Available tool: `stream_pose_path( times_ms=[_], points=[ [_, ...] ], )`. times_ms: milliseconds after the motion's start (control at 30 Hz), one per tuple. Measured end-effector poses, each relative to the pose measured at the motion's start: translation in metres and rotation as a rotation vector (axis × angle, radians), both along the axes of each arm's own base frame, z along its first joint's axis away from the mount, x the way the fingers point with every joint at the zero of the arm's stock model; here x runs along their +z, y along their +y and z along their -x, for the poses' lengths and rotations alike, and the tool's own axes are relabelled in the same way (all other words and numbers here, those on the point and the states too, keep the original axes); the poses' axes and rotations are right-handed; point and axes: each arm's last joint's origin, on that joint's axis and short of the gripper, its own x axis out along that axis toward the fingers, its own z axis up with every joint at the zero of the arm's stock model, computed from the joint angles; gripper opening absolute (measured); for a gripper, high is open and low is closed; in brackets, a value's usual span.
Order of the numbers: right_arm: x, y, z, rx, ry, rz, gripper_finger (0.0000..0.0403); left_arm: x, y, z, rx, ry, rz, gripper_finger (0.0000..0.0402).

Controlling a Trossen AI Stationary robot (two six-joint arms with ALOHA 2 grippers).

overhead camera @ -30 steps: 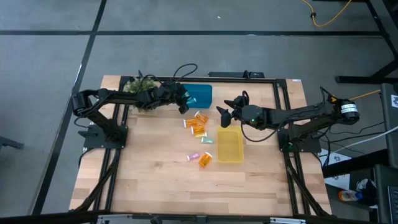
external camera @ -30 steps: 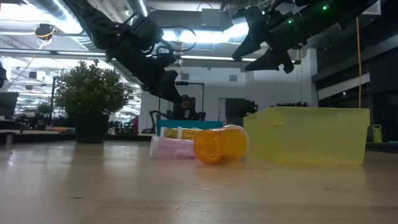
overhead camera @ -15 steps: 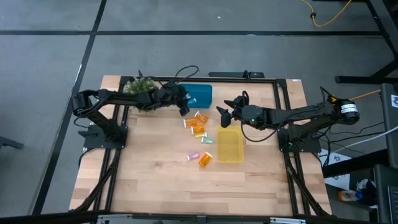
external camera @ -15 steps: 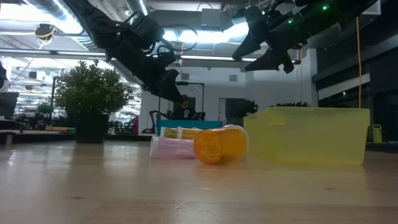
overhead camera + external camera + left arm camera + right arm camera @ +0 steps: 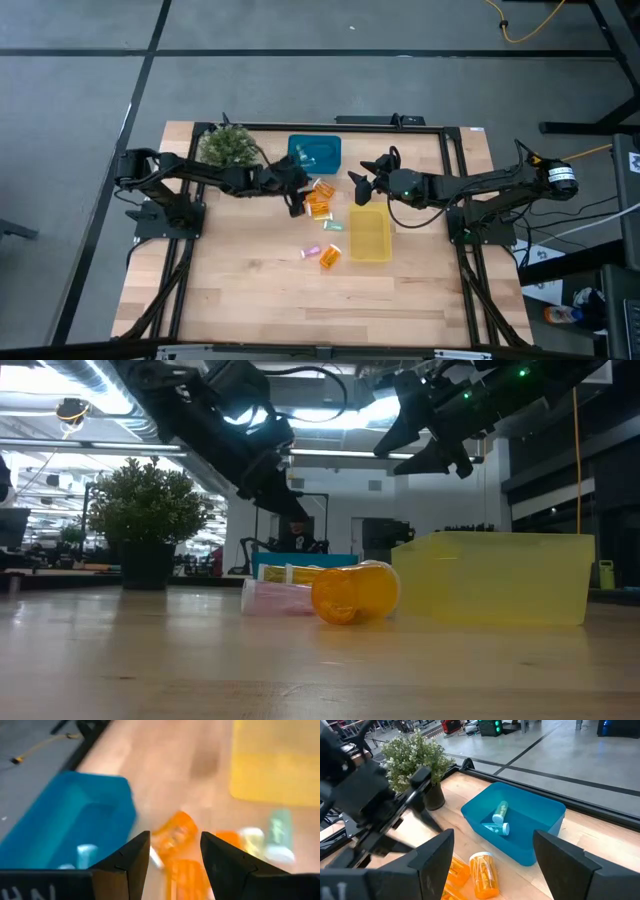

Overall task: Pick and place medicine bottles into bin by pill shape (circle, oval)
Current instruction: Put the small pink pill bottle into the blue bin

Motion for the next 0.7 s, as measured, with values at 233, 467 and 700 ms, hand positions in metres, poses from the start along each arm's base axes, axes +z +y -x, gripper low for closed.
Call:
stream_pose_path(
  times_ms=[233, 467, 700],
  points=[
    [0.000, 0.000, 0.000, -0.001, 0.000, -0.002, 0.0273, -0.011, -0.028, 0.005, -0.046, 0.127, 0.063, 0.0169],
    [-0.001, 0.002, -0.001, 0.102, 0.014, -0.019, 0.0273, -0.008, -0.061, 0.013, -0.157, 0.186, 0.059, 0.0169],
    [-0.001, 0.003, -0.002, 0.120, 0.013, -0.028, 0.0273, 0.013, -0.087, 0.042, -0.218, 0.256, 0.079, 0.0169]
  ],
)
